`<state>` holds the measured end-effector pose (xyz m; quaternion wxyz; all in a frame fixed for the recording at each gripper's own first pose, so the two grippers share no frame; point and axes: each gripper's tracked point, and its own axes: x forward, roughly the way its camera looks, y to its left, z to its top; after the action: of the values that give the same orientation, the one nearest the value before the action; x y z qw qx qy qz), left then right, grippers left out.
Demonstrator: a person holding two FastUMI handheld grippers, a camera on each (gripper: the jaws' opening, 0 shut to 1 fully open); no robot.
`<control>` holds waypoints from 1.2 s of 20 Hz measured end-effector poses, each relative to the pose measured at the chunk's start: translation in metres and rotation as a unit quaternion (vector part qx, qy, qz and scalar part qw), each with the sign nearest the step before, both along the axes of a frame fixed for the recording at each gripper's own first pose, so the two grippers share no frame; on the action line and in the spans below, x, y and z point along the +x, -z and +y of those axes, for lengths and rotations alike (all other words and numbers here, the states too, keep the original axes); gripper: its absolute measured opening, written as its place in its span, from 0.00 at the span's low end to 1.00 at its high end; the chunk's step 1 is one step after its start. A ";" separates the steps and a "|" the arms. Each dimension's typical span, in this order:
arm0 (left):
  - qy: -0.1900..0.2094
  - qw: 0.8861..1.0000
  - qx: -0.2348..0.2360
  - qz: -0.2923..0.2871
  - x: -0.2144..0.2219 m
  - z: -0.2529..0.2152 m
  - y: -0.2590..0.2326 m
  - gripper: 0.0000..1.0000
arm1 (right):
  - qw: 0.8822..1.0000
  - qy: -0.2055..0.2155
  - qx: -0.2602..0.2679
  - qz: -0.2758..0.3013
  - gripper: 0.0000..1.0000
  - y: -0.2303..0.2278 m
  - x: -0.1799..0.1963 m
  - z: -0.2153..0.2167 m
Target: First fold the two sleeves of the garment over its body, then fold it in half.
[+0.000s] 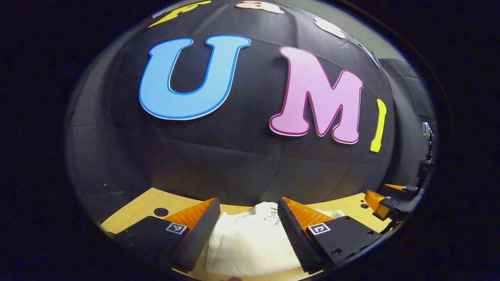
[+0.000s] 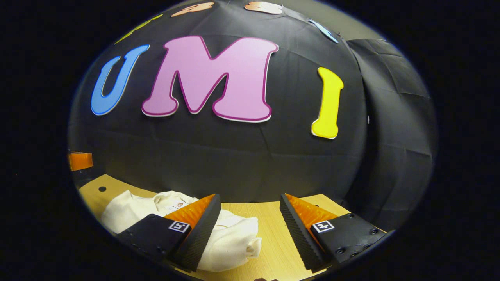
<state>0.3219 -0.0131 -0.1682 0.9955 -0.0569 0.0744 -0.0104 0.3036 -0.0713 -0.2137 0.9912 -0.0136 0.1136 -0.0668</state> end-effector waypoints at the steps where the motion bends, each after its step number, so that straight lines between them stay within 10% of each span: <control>1: 0.003 1.000 0.000 -0.010 -0.016 -0.007 -0.013 0.96 | 1.000 0.000 0.007 -0.002 0.97 -0.008 -0.012 0.001; 8: -0.019 0.997 -0.036 -0.072 -0.119 -0.025 -0.102 0.96 | 1.000 0.022 -0.008 -0.019 0.97 -0.077 -0.093 -0.029; 12: -0.099 0.982 -0.024 -0.158 -0.192 0.016 -0.158 0.96 | 0.999 0.019 -0.024 -0.024 0.96 -0.119 -0.147 -0.048; 24: -0.046 0.989 0.008 -0.140 -0.361 -0.006 -0.149 0.96 | 0.986 -0.108 -0.009 -0.127 0.96 -0.219 -0.273 0.017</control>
<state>-0.0392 -0.0187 -0.0195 0.9960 -0.0500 -0.0686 0.0280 0.0306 -0.0545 0.0054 0.9988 -0.0260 -0.0155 0.0385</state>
